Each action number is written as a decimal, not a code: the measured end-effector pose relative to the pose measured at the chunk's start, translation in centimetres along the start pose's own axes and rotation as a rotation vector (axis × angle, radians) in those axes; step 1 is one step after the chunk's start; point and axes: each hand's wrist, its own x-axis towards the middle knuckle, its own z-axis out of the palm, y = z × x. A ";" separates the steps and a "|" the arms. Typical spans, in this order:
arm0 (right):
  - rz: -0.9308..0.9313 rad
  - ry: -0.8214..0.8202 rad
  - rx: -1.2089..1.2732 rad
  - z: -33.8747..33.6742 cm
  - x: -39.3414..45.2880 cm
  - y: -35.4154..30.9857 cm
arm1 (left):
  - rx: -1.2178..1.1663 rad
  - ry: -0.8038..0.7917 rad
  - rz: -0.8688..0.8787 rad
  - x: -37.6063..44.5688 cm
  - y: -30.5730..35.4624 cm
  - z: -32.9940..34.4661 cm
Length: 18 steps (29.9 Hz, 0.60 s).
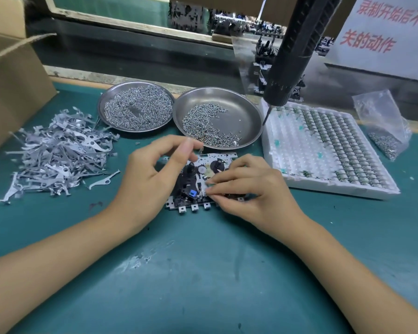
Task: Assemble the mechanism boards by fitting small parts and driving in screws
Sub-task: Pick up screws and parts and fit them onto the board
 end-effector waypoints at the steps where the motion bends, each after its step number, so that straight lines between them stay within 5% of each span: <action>1: -0.010 -0.001 -0.013 0.0 0.0 0.0 | 0.000 0.000 -0.003 -0.1 0.1 0.0; 6: -0.051 -0.027 -0.055 0.0 0.1 0.0 | 0.102 -0.051 0.076 -0.5 0.6 -0.1; 12: 0.035 -0.086 0.050 -0.3 0.0 -0.2 | 0.528 -0.265 0.264 -1.2 0.0 0.2; 18: 0.152 -0.089 0.159 -0.4 0.2 -0.5 | 0.532 -0.255 0.256 -1.3 -0.2 0.5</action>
